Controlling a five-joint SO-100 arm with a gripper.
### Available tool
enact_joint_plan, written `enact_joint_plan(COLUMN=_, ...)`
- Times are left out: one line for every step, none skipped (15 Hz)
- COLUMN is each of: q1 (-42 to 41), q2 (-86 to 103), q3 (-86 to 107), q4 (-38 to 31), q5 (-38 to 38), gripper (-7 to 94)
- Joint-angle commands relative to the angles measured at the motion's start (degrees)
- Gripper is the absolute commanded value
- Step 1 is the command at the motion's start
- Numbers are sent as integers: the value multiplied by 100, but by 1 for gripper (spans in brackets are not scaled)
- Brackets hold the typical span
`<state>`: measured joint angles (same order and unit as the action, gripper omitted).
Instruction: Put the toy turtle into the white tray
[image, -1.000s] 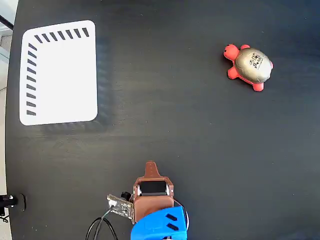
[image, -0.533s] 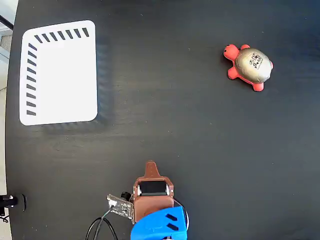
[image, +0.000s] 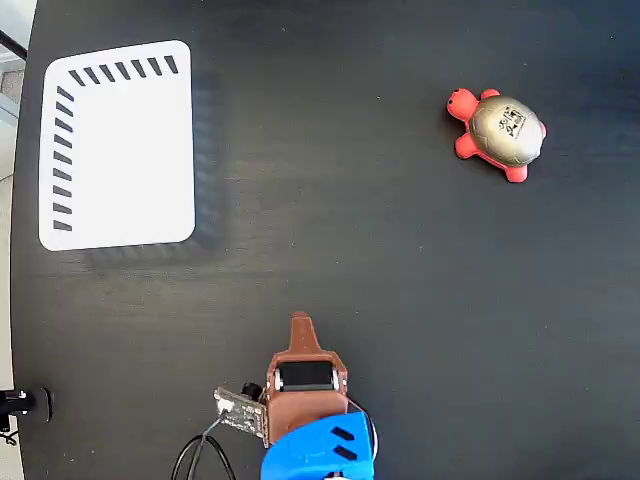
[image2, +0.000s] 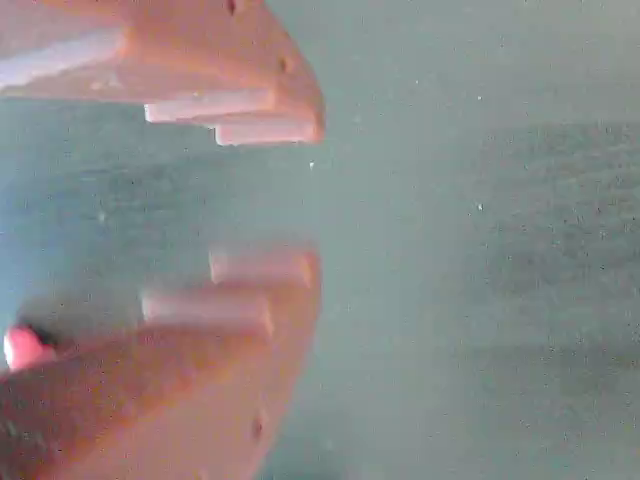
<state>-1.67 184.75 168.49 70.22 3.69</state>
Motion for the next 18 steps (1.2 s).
enact_joint_plan(q1=9, q2=-193, q3=-167, q4=-290, q5=35, gripper=7)
enact_joint_plan(q1=88, q2=-545, q3=-360, q4=-466, q5=-18, gripper=2)
enact_joint_plan(q1=176, q2=-1037, q3=-659, q4=-712, q5=-35, gripper=0)
enact_joint_plan(q1=299, q2=-1679, q3=-1037, q4=-932, q5=-79, gripper=0)
enact_joint_plan(q1=457, q2=-2373, q3=-1494, q4=-1090, q5=-105, gripper=0)
enact_joint_plan(q1=633, q2=-3067, q3=-2004, q4=-1178, q5=-141, gripper=0)
enact_joint_plan(q1=809, q2=-3727, q3=-2549, q4=-1187, q5=-176, gripper=0)
enact_joint_plan(q1=1002, q2=-4342, q3=-3103, q4=-1116, q5=-220, gripper=0)
enact_joint_plan(q1=1195, q2=-4922, q3=-3630, q4=-1020, q5=-255, gripper=0)
enact_joint_plan(q1=1362, q2=-5423, q3=-4122, q4=-923, q5=-299, gripper=0)
enact_joint_plan(q1=1538, q2=-5897, q3=-4597, q4=-800, q5=-369, gripper=0)
enact_joint_plan(q1=1731, q2=-6372, q3=-5115, q4=-677, q5=-413, gripper=0)
enact_joint_plan(q1=1934, q2=-6838, q3=-5678, q4=-519, q5=-457, gripper=0)
enact_joint_plan(q1=2153, q2=-7339, q3=-6275, q4=-325, q5=-501, gripper=0)
enact_joint_plan(q1=2364, q2=-7831, q3=-6873, q4=-158, q5=-527, gripper=0)
enact_joint_plan(q1=2566, q2=-8262, q3=-7365, q4=-79, q5=-624, gripper=0)
enact_joint_plan(q1=2751, q2=-8631, q3=-7761, q4=-53, q5=-694, gripper=0)
enact_joint_plan(q1=2918, q2=-9000, q3=-8165, q4=18, q5=-747, gripper=0)
